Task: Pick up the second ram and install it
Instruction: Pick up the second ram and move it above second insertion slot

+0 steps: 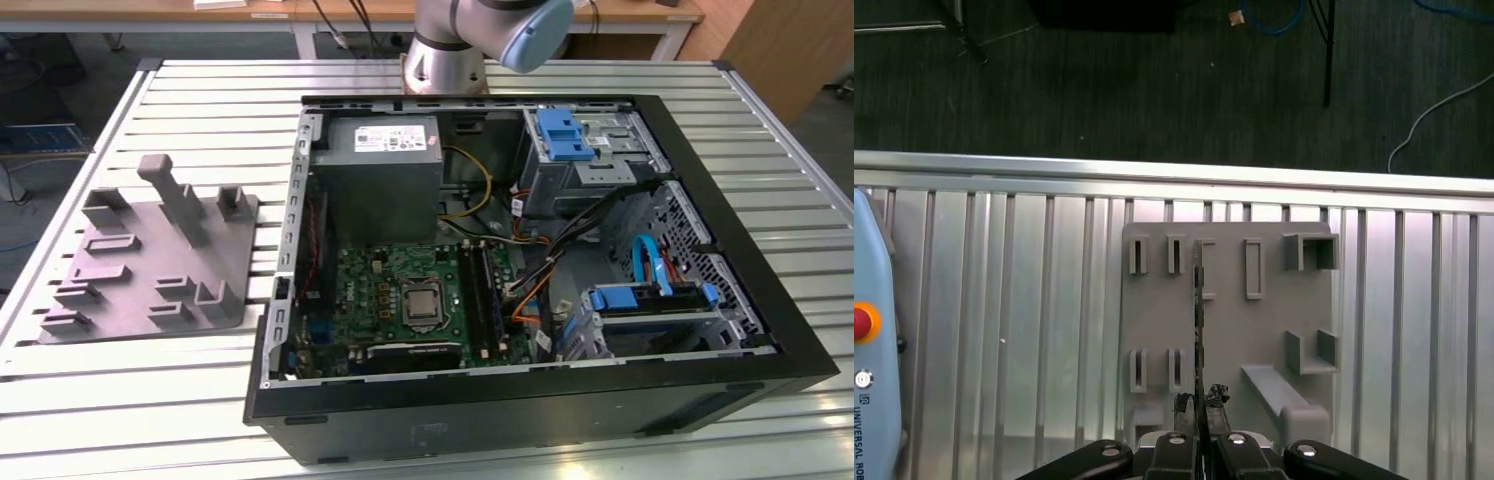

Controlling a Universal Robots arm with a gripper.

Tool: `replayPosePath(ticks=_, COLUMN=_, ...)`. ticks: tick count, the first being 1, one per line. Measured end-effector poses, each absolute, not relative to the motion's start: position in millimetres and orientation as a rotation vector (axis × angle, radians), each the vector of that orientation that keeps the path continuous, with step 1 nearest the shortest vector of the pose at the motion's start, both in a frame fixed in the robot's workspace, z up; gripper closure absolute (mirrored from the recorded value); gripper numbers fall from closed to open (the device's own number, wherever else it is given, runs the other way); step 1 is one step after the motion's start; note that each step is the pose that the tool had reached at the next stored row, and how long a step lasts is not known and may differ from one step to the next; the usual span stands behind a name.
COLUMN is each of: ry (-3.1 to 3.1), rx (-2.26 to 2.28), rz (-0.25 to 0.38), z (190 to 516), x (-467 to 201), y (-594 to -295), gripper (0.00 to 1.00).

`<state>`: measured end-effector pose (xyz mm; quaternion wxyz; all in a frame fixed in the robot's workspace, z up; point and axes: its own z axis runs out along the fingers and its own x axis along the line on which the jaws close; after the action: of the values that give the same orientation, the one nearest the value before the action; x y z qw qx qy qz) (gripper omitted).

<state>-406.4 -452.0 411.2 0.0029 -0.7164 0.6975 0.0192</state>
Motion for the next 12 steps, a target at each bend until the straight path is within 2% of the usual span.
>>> replayPosePath(ticks=12, ry=2.186, rx=-2.246, rz=0.063, z=411.2, x=-381.6, y=-452.0, gripper=0.86)
